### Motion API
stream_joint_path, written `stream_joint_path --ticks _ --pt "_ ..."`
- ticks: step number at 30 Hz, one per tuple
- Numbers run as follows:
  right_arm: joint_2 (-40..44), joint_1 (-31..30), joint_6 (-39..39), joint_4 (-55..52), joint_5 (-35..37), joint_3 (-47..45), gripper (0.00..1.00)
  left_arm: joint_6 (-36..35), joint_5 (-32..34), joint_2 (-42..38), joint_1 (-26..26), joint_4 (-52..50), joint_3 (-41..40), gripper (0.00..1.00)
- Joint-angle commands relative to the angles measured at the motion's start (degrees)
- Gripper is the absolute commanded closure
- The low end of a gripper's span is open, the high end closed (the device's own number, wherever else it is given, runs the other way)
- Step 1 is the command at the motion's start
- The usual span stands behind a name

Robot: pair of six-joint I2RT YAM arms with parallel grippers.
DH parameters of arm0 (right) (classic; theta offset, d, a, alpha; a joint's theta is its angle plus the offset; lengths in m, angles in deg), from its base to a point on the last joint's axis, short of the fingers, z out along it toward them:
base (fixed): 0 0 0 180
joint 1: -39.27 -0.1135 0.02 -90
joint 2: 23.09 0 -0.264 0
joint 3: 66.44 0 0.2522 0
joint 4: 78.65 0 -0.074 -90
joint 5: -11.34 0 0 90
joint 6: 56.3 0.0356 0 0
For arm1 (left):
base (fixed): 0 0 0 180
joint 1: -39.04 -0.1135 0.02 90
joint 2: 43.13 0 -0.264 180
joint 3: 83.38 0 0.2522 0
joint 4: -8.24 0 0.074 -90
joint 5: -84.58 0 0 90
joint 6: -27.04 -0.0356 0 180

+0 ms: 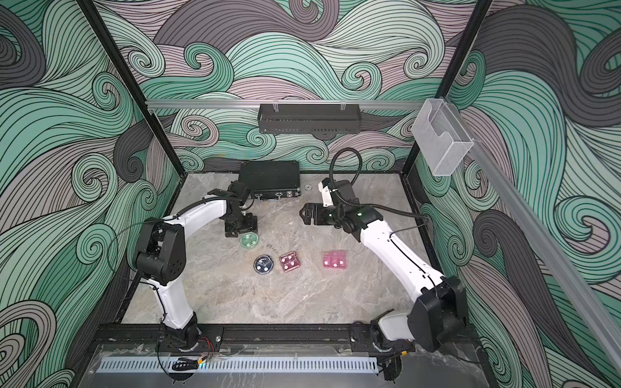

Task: Close pillboxes
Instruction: Move the pillbox to the center of the board.

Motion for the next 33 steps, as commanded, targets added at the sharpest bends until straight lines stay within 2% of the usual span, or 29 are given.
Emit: stream_joint_path --ticks 1,7,15,20,24,33 --pt "2.03 0.46 0.26 -1.61 1.39 -0.75 0.0 -0.99 4.1 2.84 1.05 -3.87 3.12 0.18" --pt "4.39 1.27 0.13 -1.8 1.94 -1.93 0.0 -1.29 5.9 6.15 2.14 -4.62 4.6 0.14" --pt "4.59 1.54 0.21 -1.87 1.84 -2.04 0.0 -1.46 7.6 8.69 2.58 -5.18 4.73 0.14" --pt "4.58 1.62 0.31 -1.95 1.73 -2.11 0.0 -1.29 7.25 8.66 2.67 -4.48 3.8 0.2" --pt "4.85 1.68 0.4 -1.81 1.74 -2.3 0.0 -0.5 6.9 7.08 2.66 -4.13 1.92 0.25" --pt "5.02 1.62 1.29 -0.65 0.42 -3.83 0.0 3.47 5.28 -2.61 2.81 -2.65 -9.68 0.26"
